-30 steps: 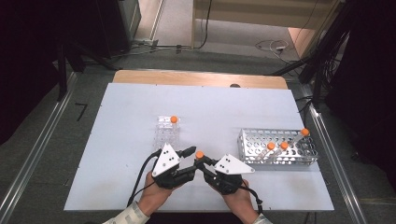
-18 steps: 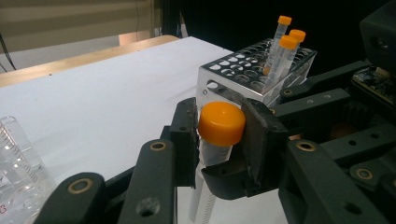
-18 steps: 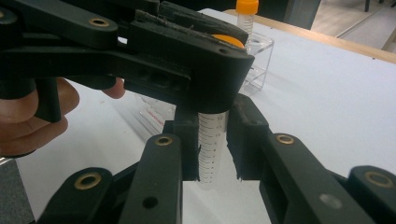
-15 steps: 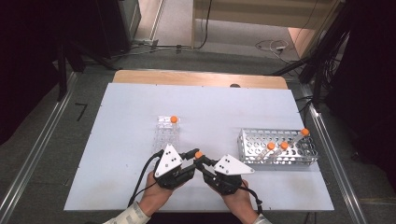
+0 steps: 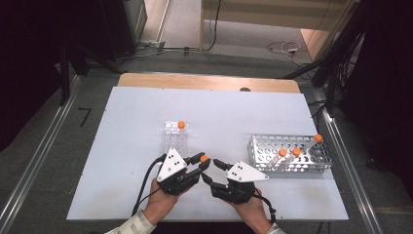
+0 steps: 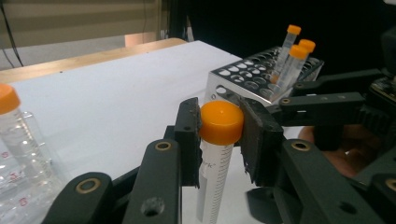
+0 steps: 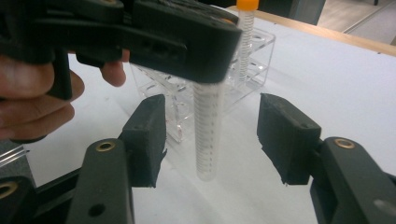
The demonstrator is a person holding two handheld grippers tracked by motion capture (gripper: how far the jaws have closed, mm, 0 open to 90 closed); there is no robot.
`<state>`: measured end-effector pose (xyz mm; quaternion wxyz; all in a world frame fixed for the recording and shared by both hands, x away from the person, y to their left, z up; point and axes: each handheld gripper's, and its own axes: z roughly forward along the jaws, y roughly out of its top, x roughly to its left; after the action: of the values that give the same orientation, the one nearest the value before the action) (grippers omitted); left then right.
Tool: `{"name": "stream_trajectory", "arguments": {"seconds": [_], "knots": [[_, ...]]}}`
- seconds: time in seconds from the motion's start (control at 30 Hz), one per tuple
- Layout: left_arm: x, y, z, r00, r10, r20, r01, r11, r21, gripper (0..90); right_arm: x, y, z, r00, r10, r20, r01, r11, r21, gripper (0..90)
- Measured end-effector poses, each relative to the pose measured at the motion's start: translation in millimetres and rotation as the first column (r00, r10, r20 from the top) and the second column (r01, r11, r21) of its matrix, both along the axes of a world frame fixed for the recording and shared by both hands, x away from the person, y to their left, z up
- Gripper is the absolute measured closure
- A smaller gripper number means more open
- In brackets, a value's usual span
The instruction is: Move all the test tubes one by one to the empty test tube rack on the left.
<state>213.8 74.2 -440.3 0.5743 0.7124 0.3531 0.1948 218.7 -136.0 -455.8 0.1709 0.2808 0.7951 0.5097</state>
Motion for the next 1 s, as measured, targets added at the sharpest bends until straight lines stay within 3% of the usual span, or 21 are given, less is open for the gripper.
{"name": "stream_trajectory", "arguments": {"seconds": [0.2, 0.67, 1.0], "knots": [[8.3, 9.0, 8.3, 0.9995, 0.031, -0.007, -0.032, 0.9985, -0.044, 69.7, 1.2, -9.1, 1.1, 0.9994, -0.034, -0.01, 0.034, 0.9994, 0.008, 33.2], [26.5, 23.6, 30.8, 0.9948, 0.1, 0.02, -0.098, 0.9931, -0.064, 69.7, 3.5, -16.7, 1.0, 0.9983, -0.056, -0.017, 0.056, 0.9984, 0.01, 32.9], [42.3, 39.5, 37.6, 0.9851, 0.171, 0.019, -0.169, 0.9827, -0.075, 69.7, 4.5, -15.7, -0.6, 0.9983, -0.053, -0.024, 0.054, 0.9985, 0.011, 33.2]]}}
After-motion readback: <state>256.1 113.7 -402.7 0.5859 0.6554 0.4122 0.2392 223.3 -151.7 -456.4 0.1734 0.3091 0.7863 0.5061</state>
